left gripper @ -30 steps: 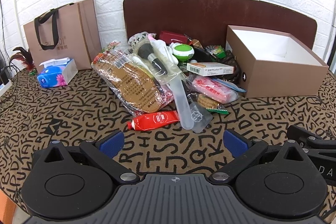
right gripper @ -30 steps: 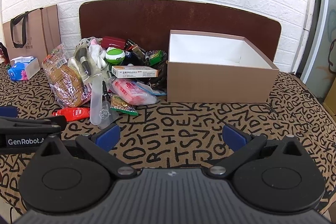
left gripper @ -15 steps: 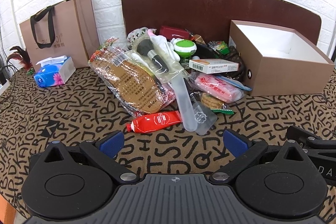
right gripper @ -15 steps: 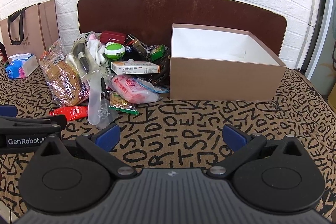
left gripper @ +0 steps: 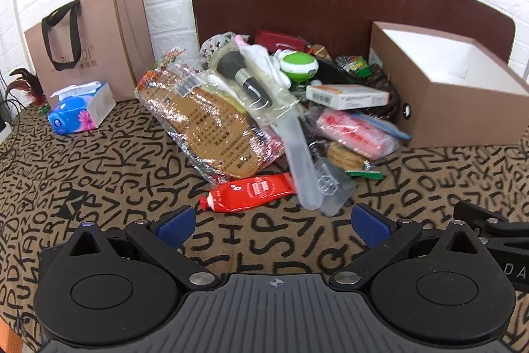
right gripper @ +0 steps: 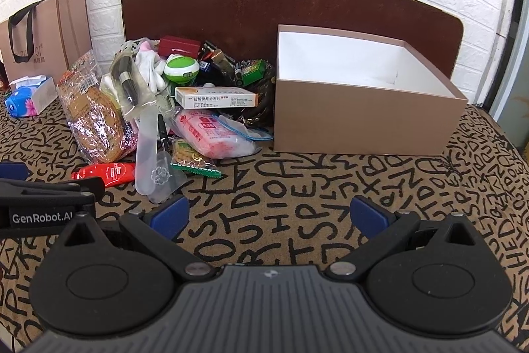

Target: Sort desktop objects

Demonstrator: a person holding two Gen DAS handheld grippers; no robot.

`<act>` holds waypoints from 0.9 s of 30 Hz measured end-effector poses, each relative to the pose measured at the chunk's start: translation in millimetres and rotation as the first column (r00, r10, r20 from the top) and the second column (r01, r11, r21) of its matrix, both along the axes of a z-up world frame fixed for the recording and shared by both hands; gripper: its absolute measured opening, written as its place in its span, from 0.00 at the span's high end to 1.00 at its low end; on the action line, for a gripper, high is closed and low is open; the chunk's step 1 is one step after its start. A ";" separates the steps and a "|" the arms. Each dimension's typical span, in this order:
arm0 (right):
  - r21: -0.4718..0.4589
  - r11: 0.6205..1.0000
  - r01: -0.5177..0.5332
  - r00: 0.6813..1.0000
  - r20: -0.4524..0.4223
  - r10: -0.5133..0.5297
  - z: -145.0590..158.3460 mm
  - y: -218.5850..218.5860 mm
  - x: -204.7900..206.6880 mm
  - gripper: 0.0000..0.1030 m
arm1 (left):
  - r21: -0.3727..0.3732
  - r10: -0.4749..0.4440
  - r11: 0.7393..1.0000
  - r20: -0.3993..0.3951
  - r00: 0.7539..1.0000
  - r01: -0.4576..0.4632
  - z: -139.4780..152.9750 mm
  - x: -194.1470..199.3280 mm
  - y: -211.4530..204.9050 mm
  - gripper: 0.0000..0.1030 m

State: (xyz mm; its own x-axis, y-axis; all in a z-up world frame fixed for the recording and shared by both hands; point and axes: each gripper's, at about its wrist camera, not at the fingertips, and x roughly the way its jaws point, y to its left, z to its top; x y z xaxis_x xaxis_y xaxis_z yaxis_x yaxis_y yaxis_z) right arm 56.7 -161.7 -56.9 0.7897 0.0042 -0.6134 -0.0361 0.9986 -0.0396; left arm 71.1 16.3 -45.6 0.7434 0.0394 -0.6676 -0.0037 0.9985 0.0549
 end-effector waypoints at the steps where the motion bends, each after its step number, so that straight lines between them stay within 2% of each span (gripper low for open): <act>1: -0.003 1.000 -0.007 1.000 -0.007 0.007 -2.6 0.7 2.8 0.00 | 0.002 -0.001 1.000 -0.011 1.000 0.001 -4.1 2.4 3.1 0.00; 7: -0.042 0.998 -0.057 0.997 -0.057 0.054 -27.0 12.1 23.3 0.00 | -0.044 0.004 0.999 -0.071 0.997 -0.007 -28.2 22.1 20.6 0.00; 10: -0.022 0.995 -0.099 0.993 -0.069 0.097 -38.4 17.8 34.4 0.00 | -0.057 0.000 0.998 -0.076 0.997 -0.004 -32.7 34.5 23.3 0.00; 15: 0.034 0.984 -0.175 0.982 -0.066 0.177 -50.1 24.3 53.7 0.00 | -0.121 -0.059 0.991 -0.070 0.996 0.050 -39.0 55.5 29.5 0.00; 21: 0.110 0.949 -0.296 0.948 -0.090 0.306 -68.2 44.8 74.6 0.13 | -0.236 -0.151 0.963 -0.081 0.985 0.128 -47.9 78.1 33.1 0.12; 24: 0.108 0.939 -0.326 0.940 -0.072 0.335 -74.2 53.2 82.4 0.18 | -0.202 -0.197 0.964 -0.095 0.976 0.175 -52.8 90.1 24.4 0.23; 27: 0.107 0.927 -0.360 0.929 -0.055 0.367 -75.6 58.0 88.8 0.25 | -0.215 -0.243 0.953 -0.120 0.962 0.214 -58.5 101.7 20.6 0.34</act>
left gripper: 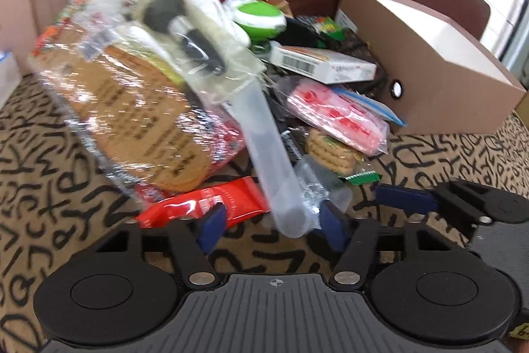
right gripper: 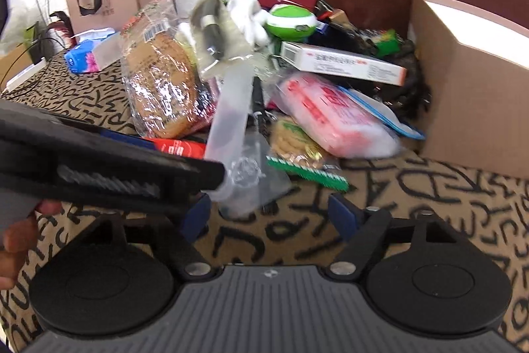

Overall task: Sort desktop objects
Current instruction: 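Reach the right gripper to the black marker pen and close on it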

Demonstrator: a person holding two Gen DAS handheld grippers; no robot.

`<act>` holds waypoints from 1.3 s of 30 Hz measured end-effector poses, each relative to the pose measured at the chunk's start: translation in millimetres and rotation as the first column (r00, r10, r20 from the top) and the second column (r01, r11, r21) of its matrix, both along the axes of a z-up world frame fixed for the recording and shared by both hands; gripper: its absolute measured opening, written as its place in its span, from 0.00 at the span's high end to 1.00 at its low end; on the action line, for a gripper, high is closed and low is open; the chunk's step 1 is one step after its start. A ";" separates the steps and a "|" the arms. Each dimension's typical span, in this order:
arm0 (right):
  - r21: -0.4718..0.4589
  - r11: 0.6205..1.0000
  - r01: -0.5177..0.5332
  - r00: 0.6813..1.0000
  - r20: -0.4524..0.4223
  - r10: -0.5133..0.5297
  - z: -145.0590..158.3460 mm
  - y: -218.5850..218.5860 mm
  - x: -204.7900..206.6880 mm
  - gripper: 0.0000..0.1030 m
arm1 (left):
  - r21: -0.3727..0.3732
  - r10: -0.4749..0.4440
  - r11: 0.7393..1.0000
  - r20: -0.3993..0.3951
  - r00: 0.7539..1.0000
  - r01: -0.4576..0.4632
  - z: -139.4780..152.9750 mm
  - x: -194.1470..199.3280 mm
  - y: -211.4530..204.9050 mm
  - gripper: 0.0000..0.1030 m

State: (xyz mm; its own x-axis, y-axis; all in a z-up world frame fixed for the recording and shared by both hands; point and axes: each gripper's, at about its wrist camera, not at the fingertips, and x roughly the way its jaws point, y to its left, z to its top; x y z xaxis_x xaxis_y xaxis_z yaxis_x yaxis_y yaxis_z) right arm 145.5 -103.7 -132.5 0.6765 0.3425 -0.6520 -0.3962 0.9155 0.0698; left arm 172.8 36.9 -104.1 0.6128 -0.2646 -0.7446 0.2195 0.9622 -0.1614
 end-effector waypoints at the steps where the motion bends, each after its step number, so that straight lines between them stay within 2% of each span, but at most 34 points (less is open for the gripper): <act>1: -0.002 1.000 -0.009 1.000 -0.004 0.009 -0.8 2.2 3.3 0.27 | -0.008 -0.005 1.000 -0.017 1.000 0.005 -1.1 4.2 -0.2 0.39; 5: 0.026 0.999 -0.042 0.998 -0.048 0.043 -4.2 9.2 14.9 0.41 | -0.043 -0.022 0.999 -0.042 0.999 0.021 -0.9 16.3 0.9 0.57; 7: 0.018 0.998 -0.053 0.998 -0.041 0.054 -1.7 12.9 14.4 0.44 | -0.023 -0.010 1.000 -0.041 0.999 0.009 -0.1 19.0 -1.4 0.57; 8: 0.007 0.999 -0.052 0.998 -0.034 0.052 -0.8 13.9 13.3 0.50 | -0.003 -0.002 1.000 -0.031 1.000 0.002 0.3 18.8 -2.9 0.57; 9: -0.002 0.999 -0.050 0.998 -0.025 0.050 -0.4 14.2 11.5 0.57 | 0.008 0.006 1.000 -0.026 1.000 -0.006 0.6 18.1 -3.0 0.64; 10: -0.011 0.999 -0.046 0.999 -0.020 0.046 -0.4 13.4 10.5 0.73 | 0.007 0.013 1.000 -0.025 1.000 -0.012 0.3 17.1 -2.7 0.79; 11: -0.016 0.999 -0.036 0.999 -0.021 0.036 -1.2 11.4 9.8 0.91 | -0.011 0.015 1.000 -0.031 0.999 -0.015 -0.4 15.2 -2.1 0.82; 15: 0.000 0.999 -0.040 0.999 -0.034 0.040 -1.4 1.8 0.3 0.91 | -0.025 0.015 1.000 -0.050 0.999 -0.016 0.3 -4.3 -5.1 0.95; 22: 0.004 0.998 -0.063 0.995 -0.080 0.063 6.1 -16.2 -30.1 0.91 | -0.027 -0.019 0.999 -0.063 0.998 0.017 5.5 -44.2 -13.7 0.95; 23: -0.005 0.998 -0.069 0.994 -0.088 0.068 6.6 -18.8 -35.4 0.91 | -0.031 -0.022 0.999 -0.056 0.998 0.020 6.6 -49.4 -14.8 0.95; 25: -0.005 0.997 -0.076 0.992 -0.105 0.075 7.8 -26.8 -47.1 0.91 | -0.033 -0.009 0.999 -0.025 1.000 0.009 10.0 -55.7 -16.9 0.69; 26: 0.004 0.997 -0.073 0.991 -0.109 0.073 8.0 -30.0 -51.5 0.91 | -0.017 -0.003 1.000 -0.008 1.000 0.003 12.2 -55.3 -18.5 0.66; 28: 0.008 0.998 -0.061 0.992 -0.112 0.061 7.4 -33.3 -55.3 0.90 | 0.032 0.013 0.999 0.038 0.999 -0.014 17.8 -50.6 -22.2 0.48; 29: 0.001 0.998 -0.056 0.993 -0.106 0.056 7.2 -33.5 -55.3 0.90 | 0.047 0.015 0.999 0.066 0.998 -0.018 21.0 -47.2 -22.9 0.43; 30: -0.006 0.999 -0.043 0.995 -0.093 0.043 7.2 -32.7 -54.9 0.88 | 0.060 0.013 0.998 0.095 0.995 -0.019 23.6 -43.1 -23.3 0.33; 31: -0.013 0.999 -0.031 0.996 -0.082 0.030 7.4 -31.6 -54.3 0.79 | 0.076 0.021 0.997 0.117 0.993 -0.030 25.3 -38.2 -24.3 0.26; 32: -0.013 1.000 -0.026 0.997 -0.073 0.025 8.1 -30.8 -53.0 0.73 | 0.091 0.037 0.995 0.126 0.991 -0.049 25.3 -32.3 -25.2 0.24; 34: -0.014 1.000 -0.014 0.998 -0.056 0.013 8.3 -28.5 -49.7 0.66 | 0.091 0.047 0.994 0.103 0.994 -0.056 21.7 -17.4 -28.2 0.24; 38: -0.029 1.000 -0.004 0.999 -0.054 0.003 4.0 -24.3 -40.8 0.65 | 0.086 0.028 0.996 0.063 0.998 -0.034 7.8 -1.9 -36.4 0.24; 39: -0.029 1.000 0.004 0.999 -0.054 -0.005 1.7 -23.9 -38.7 0.65 | 0.094 0.020 0.995 0.056 0.998 -0.025 4.0 0.1 -38.5 0.29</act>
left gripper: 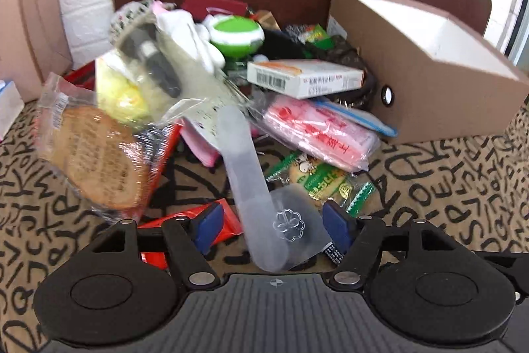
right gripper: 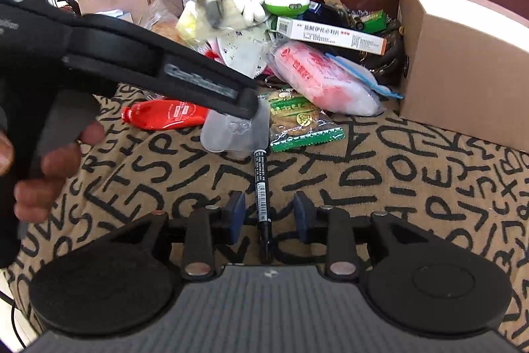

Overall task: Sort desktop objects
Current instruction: 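Reach the right gripper to the black marker pen and close on it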

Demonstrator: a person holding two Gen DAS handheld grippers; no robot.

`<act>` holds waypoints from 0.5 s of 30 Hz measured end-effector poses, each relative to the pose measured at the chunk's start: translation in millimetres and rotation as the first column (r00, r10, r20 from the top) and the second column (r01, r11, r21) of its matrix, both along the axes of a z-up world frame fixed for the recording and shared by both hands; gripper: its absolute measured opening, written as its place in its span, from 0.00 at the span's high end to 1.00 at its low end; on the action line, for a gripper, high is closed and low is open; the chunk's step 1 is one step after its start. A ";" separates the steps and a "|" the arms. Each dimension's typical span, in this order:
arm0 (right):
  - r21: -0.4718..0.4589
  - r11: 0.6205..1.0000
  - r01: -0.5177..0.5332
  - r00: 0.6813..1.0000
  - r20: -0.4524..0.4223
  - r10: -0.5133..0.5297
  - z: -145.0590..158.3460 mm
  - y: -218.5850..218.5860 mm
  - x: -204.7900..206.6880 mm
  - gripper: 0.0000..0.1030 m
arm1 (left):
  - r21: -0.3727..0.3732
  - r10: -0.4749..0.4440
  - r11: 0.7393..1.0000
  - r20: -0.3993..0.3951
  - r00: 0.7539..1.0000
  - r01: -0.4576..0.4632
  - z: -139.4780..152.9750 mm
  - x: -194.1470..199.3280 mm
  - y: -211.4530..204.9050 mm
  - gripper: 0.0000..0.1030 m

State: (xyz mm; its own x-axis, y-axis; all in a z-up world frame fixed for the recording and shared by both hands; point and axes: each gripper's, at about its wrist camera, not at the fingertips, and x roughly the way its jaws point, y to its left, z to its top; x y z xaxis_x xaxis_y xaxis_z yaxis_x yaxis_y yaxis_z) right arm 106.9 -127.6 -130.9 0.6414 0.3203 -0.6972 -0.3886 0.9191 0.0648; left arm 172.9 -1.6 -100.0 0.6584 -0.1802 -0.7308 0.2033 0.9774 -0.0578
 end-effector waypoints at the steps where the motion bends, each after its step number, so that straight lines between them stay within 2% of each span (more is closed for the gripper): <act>1: -0.002 1.000 0.002 1.000 -0.009 -0.002 -2.3 0.6 2.3 0.66 | 0.007 -0.014 1.000 -0.014 1.000 0.014 -3.3 1.8 -1.5 0.49; 2: -0.005 1.000 0.005 1.000 -0.009 -0.005 -3.3 0.2 2.8 0.76 | 0.009 -0.025 1.000 -0.031 0.999 0.025 -5.9 2.6 -1.8 0.61; 3: -0.012 1.000 0.013 1.000 -0.005 -0.013 -2.3 -0.6 2.6 0.84 | -0.010 -0.032 0.999 -0.042 0.999 0.032 -7.2 1.9 0.4 0.66; 4: -0.020 1.000 0.019 1.000 -0.009 -0.019 -1.0 -2.3 2.6 0.86 | -0.034 -0.033 0.999 -0.052 0.998 0.031 -7.3 1.3 3.2 0.72; 7: -0.011 0.999 0.033 0.999 -0.029 -0.033 0.8 -9.1 -0.2 0.86 | -0.057 -0.026 0.998 -0.052 0.998 0.023 -3.4 -6.5 8.4 0.83; 11: -0.016 0.999 0.042 0.998 -0.039 -0.043 3.3 -10.3 -12.2 0.87 | -0.069 -0.038 0.997 -0.052 0.998 0.034 0.3 -24.2 13.4 0.87; 12: -0.015 0.999 0.040 0.998 -0.042 -0.041 3.7 -11.3 -14.7 0.87 | -0.078 -0.048 0.996 -0.052 0.997 0.043 1.1 -29.1 15.2 0.93; 15: -0.010 0.999 0.037 0.998 -0.058 -0.037 4.5 -15.4 -24.5 0.88 | -0.097 -0.064 0.994 -0.050 0.997 0.059 5.0 -46.1 20.3 0.95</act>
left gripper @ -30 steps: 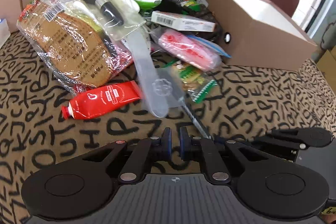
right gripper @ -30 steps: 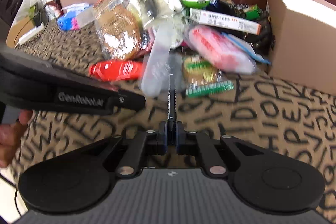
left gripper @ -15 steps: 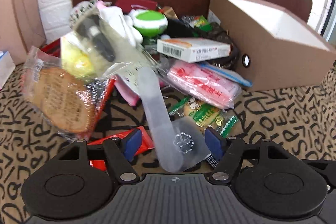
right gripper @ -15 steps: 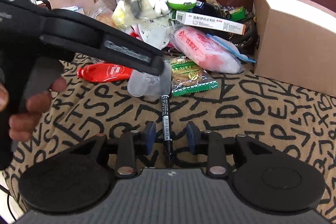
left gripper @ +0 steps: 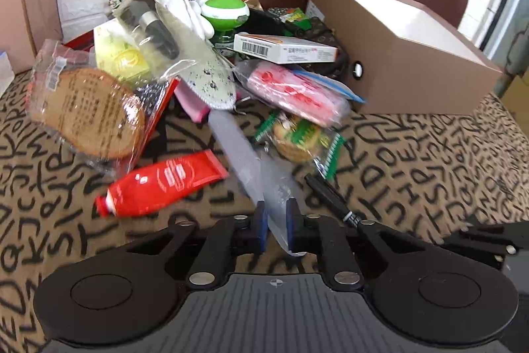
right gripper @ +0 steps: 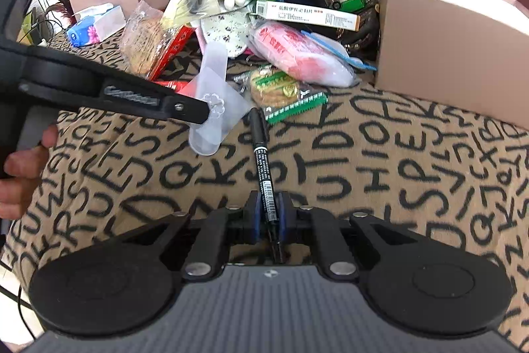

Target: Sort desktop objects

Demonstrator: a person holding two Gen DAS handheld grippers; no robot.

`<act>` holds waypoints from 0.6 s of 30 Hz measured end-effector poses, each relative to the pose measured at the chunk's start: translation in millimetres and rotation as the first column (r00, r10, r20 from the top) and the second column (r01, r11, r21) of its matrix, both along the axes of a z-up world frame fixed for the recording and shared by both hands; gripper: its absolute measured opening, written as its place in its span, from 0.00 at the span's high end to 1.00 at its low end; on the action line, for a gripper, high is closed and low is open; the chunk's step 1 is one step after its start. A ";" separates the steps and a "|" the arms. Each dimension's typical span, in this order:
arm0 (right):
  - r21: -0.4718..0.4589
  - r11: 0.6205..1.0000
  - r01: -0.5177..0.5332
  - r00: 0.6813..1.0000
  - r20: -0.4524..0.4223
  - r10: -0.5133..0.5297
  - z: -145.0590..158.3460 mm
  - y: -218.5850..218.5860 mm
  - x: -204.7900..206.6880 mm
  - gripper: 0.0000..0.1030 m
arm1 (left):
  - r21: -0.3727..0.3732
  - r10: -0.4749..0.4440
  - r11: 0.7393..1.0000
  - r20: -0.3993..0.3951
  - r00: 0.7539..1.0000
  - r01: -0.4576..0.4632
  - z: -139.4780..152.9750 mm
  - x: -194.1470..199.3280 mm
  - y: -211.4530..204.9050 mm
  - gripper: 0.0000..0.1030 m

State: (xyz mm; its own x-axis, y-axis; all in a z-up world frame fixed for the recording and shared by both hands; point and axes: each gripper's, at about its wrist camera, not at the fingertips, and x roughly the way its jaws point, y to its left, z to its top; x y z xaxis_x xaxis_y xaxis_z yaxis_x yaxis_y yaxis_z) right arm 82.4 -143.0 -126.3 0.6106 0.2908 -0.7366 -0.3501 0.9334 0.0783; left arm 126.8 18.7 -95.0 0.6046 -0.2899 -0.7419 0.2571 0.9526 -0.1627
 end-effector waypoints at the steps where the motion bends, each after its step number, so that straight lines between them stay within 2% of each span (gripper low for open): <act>1: 0.000 1.000 0.000 1.000 -0.005 0.000 0.2 -1.6 -2.1 0.88 | -0.008 -0.010 1.000 0.001 1.000 0.010 2.0 -7.0 2.0 0.94; 6: -0.015 1.000 -0.006 1.000 -0.003 0.006 1.8 -2.5 -8.5 0.88 | -0.054 -0.054 0.997 -0.016 0.998 0.053 7.0 -28.5 6.5 0.96; 9: -0.024 1.000 -0.018 1.000 -0.004 0.018 1.2 1.6 -9.0 0.89 | -0.055 -0.083 0.995 -0.024 0.996 0.082 3.7 -35.9 4.7 0.96; 11: -0.031 0.999 -0.022 1.000 -0.005 0.022 0.1 3.6 -8.2 0.88 | -0.031 -0.077 0.997 -0.025 0.997 0.076 -1.5 -32.2 -0.3 0.87; 13: -0.037 0.999 -0.019 1.000 -0.002 0.019 -0.4 5.8 -6.6 0.88 | -0.032 -0.068 0.997 -0.027 0.997 0.067 -7.7 -24.4 -3.2 0.72; 15: -0.039 0.999 -0.012 1.000 0.002 0.012 -0.6 7.0 -4.8 0.88 | -0.039 -0.046 0.998 -0.012 0.999 0.046 -11.4 -17.9 -4.2 0.70; 17: -0.041 0.999 -0.010 1.000 0.007 0.010 -0.4 7.9 -3.8 0.88 | -0.037 -0.024 0.999 0.004 1.000 0.024 -11.7 -12.0 -5.5 0.62; 18: -0.042 0.999 -0.008 1.000 0.007 0.009 -0.9 8.1 -3.2 0.88 | -0.042 -0.016 0.999 0.010 1.000 0.017 -11.0 -9.4 -5.4 0.52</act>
State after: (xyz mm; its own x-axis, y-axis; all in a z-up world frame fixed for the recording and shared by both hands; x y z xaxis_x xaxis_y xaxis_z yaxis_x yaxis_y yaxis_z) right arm 79.2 -134.9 -127.2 0.6136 0.2650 -0.7438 -0.3584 0.9329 0.0368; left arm 117.4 13.2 -106.0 0.6066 -0.3303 -0.7231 0.2745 0.9407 -0.1995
